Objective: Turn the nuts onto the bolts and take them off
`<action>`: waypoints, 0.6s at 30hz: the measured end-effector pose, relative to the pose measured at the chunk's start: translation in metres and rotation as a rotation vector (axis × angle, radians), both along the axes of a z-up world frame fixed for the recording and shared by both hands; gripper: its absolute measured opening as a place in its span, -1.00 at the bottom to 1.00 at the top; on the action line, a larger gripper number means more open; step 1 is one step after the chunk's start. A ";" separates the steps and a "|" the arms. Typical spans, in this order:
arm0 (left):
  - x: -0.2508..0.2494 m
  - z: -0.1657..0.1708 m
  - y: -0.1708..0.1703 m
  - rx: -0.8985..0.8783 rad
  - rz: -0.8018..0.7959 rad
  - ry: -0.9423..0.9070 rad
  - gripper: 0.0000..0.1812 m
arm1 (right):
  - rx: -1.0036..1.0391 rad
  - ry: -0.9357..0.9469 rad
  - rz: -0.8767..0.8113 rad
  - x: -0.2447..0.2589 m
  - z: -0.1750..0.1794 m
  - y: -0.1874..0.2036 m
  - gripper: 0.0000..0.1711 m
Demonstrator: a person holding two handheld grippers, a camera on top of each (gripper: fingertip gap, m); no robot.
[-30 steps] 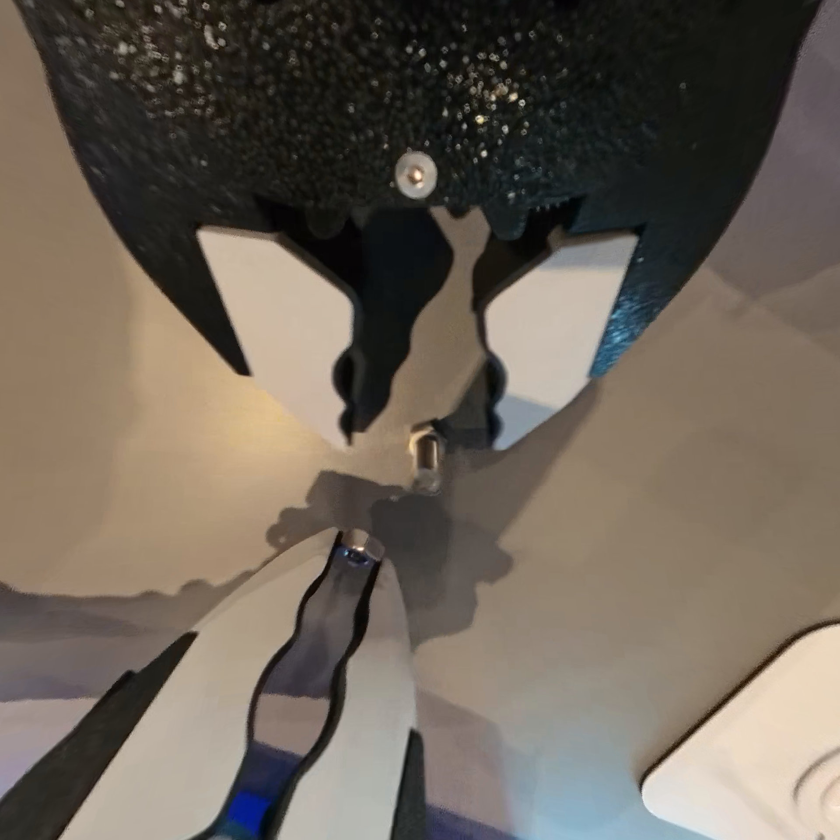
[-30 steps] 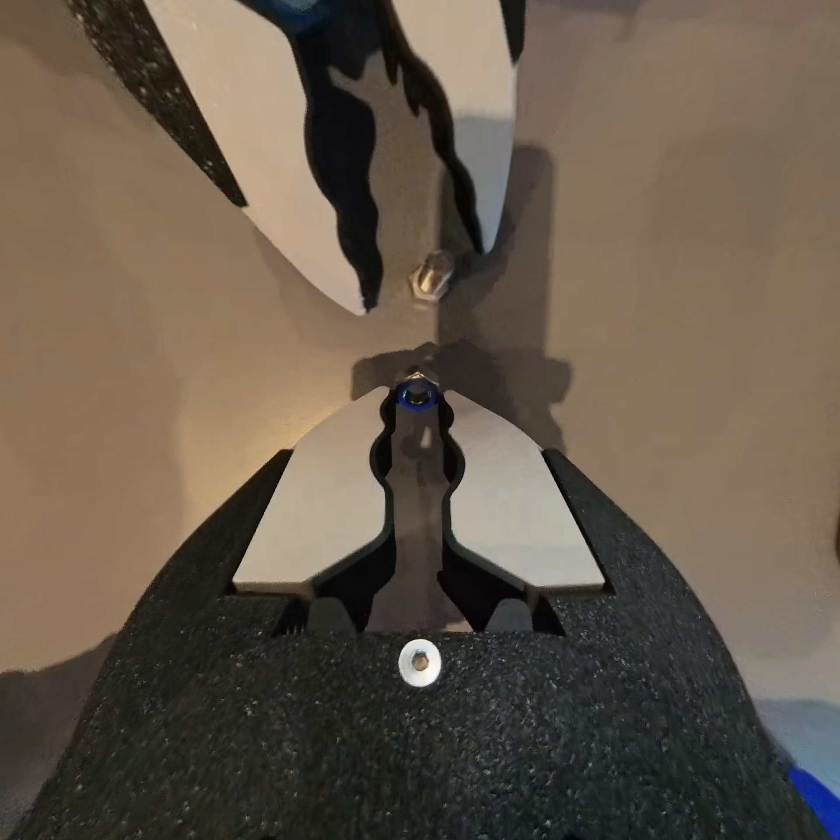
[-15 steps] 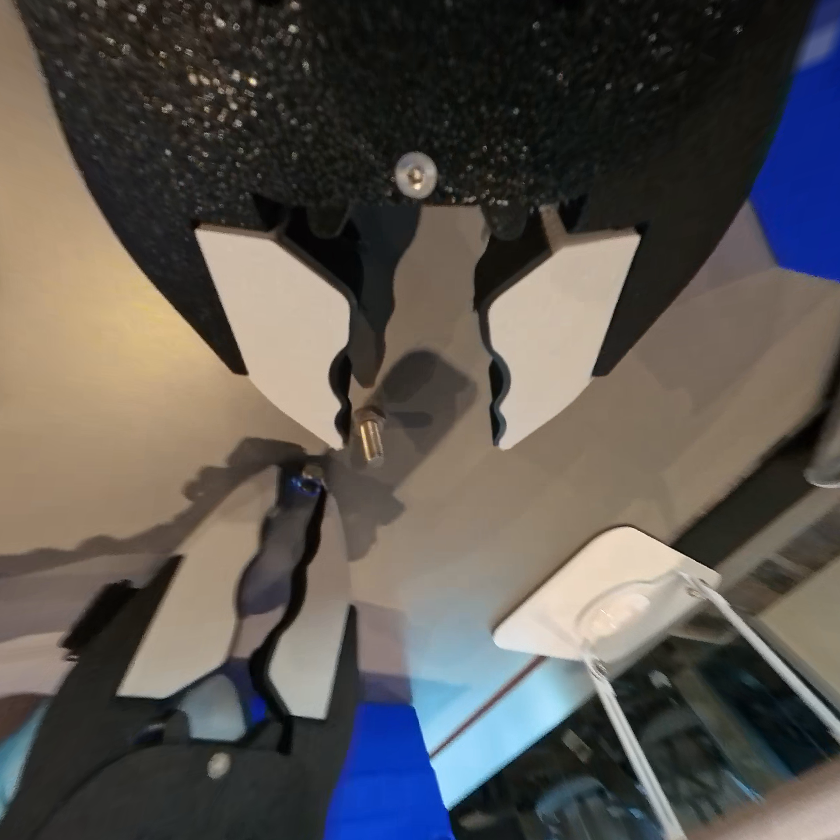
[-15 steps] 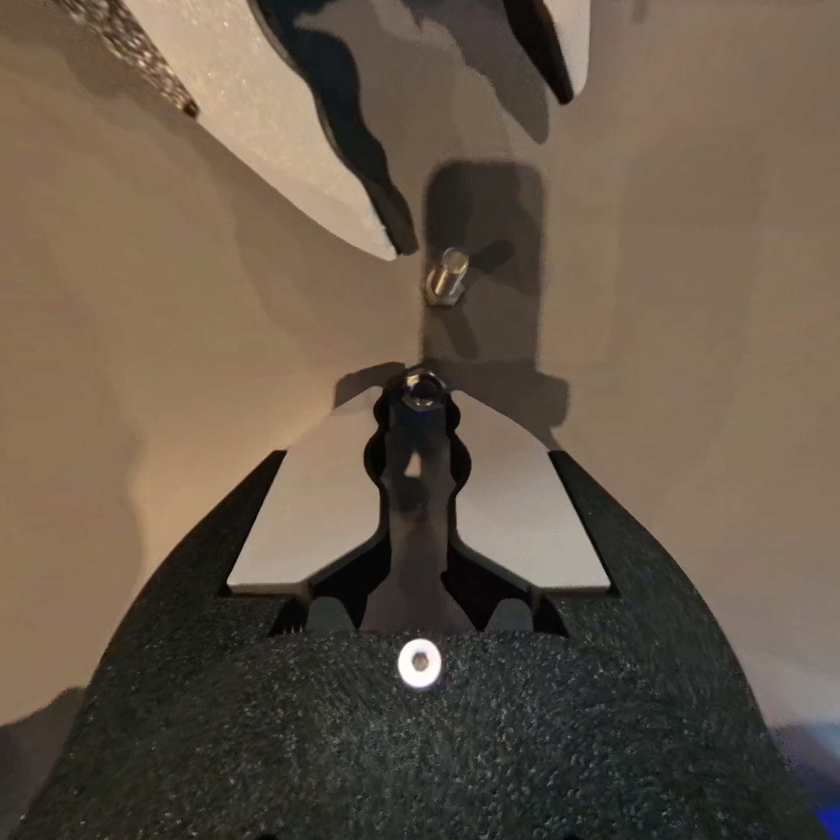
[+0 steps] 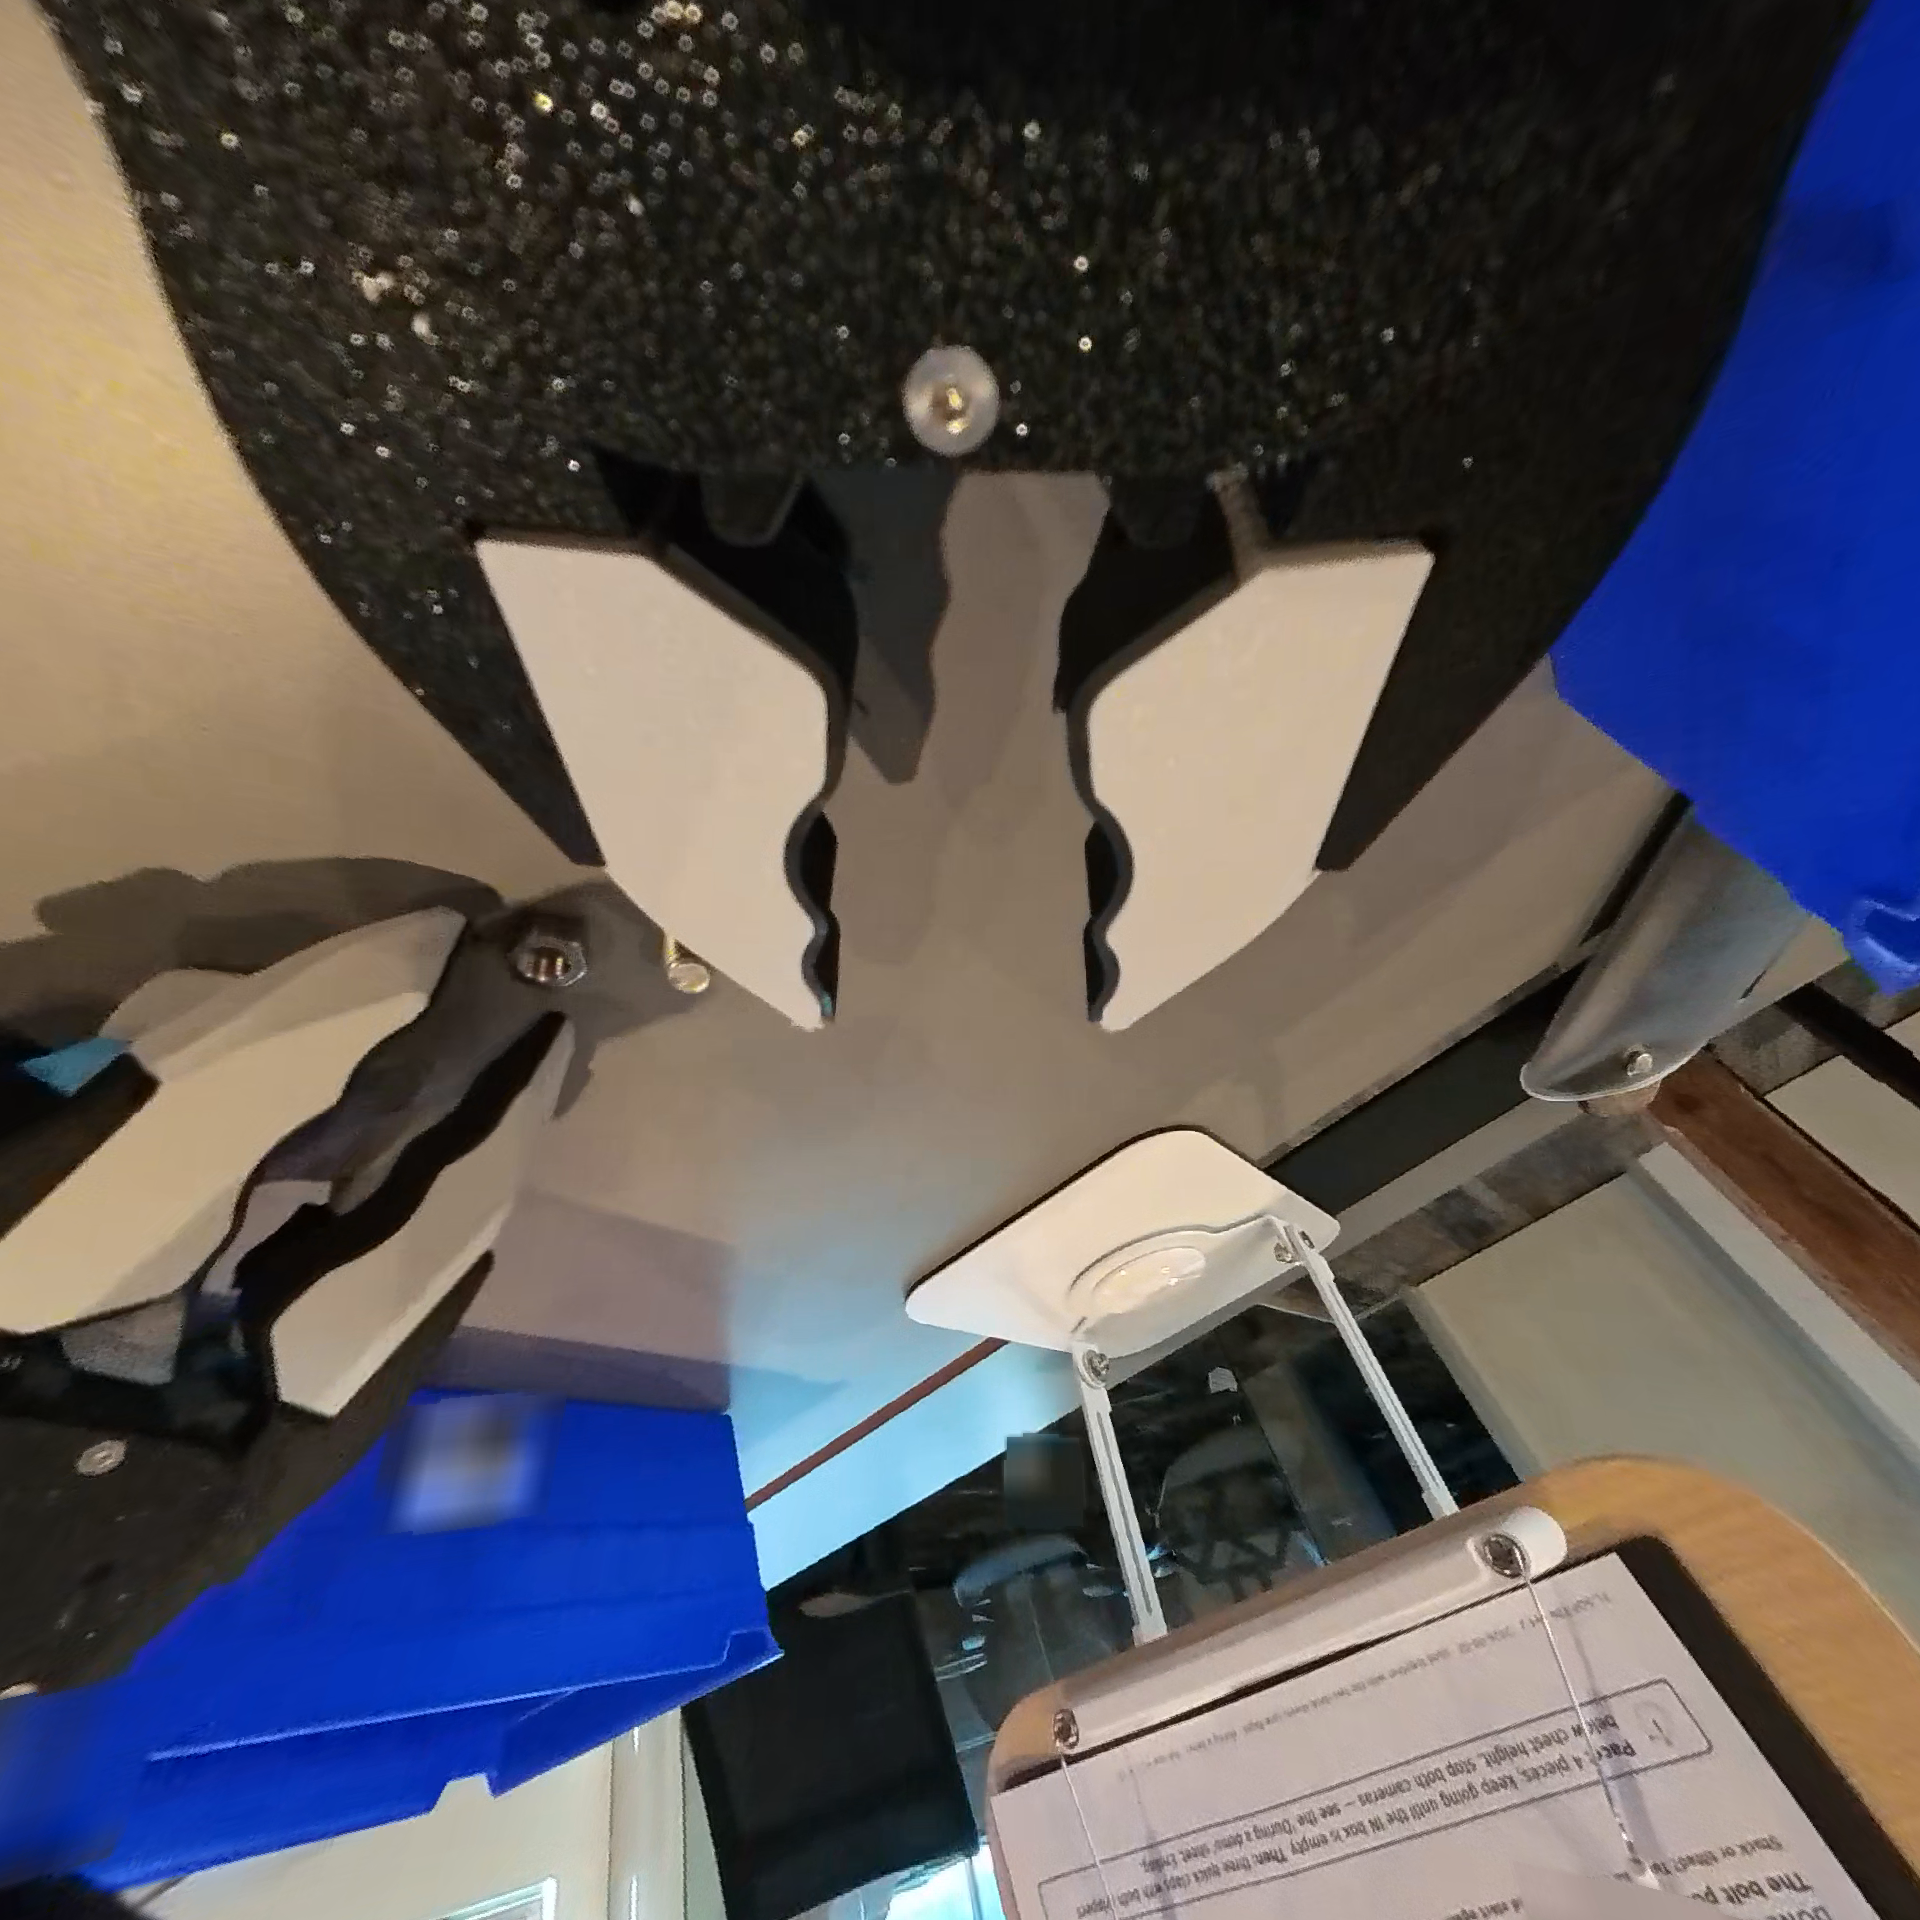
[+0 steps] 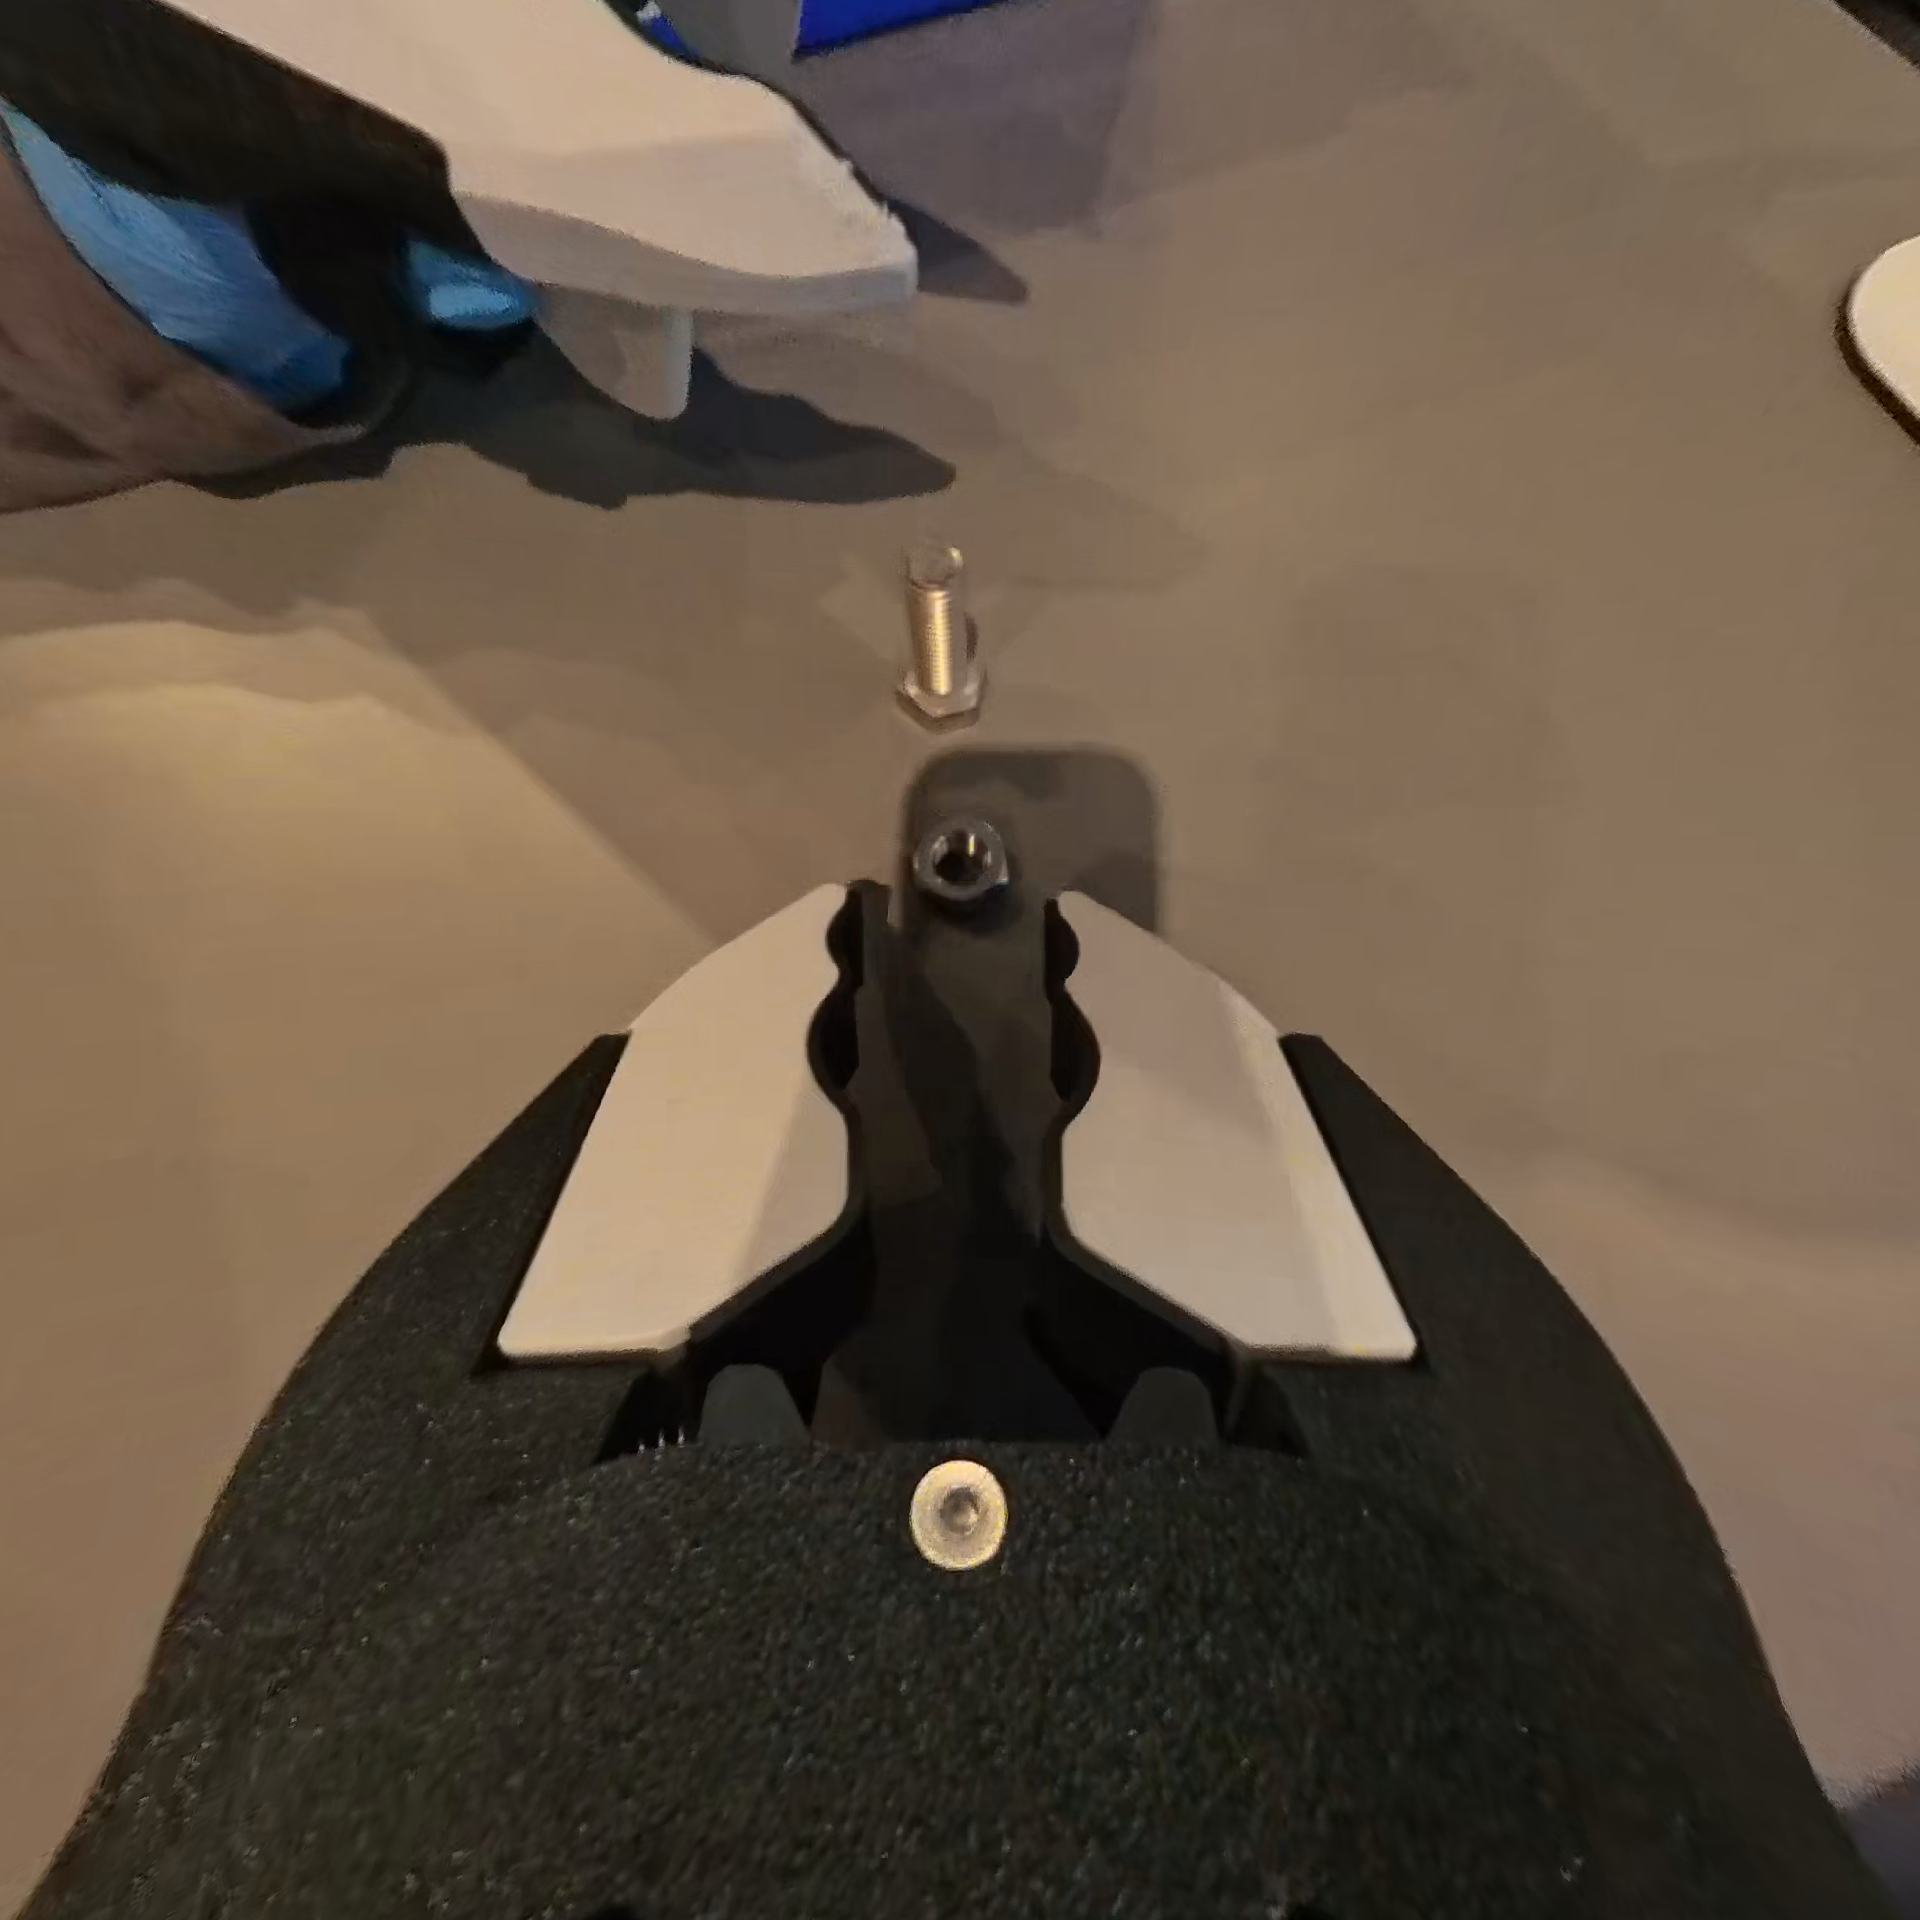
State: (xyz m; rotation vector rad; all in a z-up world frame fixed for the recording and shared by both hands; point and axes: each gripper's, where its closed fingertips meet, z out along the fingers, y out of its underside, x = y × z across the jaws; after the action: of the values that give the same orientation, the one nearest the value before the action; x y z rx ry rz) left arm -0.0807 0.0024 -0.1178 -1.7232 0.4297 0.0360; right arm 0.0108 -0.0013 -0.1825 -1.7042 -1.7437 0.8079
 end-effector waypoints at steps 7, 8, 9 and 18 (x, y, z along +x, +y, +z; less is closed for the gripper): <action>0.001 -0.003 0.001 -0.006 0.012 0.042 -0.52 | 0.013 0.021 -0.009 -0.009 0.001 0.000 -0.79; 0.001 -0.003 0.001 -0.006 0.014 0.044 -0.52 | 0.013 0.020 -0.012 -0.009 0.001 0.001 -0.80; 0.001 -0.003 0.001 -0.004 0.018 0.044 -0.52 | 0.015 0.024 -0.012 -0.009 0.002 0.000 -0.80; -0.008 0.004 0.002 0.052 0.081 0.052 -0.54 | 0.125 0.159 0.002 -0.038 0.036 -0.003 -0.81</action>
State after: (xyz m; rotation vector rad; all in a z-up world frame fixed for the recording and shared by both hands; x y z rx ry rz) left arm -0.0883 0.0045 -0.1139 -1.6909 0.3938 0.1499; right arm -0.0272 -0.0039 -0.1460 -1.5144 -1.6526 0.7954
